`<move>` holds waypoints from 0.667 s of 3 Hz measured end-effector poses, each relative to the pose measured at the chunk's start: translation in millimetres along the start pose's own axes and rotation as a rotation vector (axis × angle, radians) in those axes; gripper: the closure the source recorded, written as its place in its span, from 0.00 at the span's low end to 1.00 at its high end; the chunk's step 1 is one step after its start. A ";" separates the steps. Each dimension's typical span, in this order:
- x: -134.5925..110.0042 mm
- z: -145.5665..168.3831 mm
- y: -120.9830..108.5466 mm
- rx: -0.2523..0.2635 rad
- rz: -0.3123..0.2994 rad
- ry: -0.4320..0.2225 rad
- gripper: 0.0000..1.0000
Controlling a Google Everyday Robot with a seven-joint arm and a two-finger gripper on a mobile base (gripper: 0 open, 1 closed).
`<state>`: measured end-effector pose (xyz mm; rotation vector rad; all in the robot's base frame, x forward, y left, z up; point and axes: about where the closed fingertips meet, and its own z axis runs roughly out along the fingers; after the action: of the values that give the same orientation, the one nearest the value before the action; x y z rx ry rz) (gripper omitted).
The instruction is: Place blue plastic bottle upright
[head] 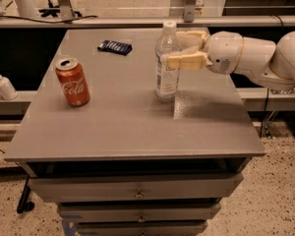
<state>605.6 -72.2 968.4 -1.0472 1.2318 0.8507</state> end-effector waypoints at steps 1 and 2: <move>4.3 3.3 1.9 -0.019 0.007 0.031 0.82; 7.3 4.9 2.6 -0.028 0.013 0.052 0.58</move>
Offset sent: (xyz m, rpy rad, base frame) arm 0.0016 0.0006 -0.0120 -0.0706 0.0459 0.0152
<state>605.9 -67.0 960.9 -1.0909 1.2745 0.8580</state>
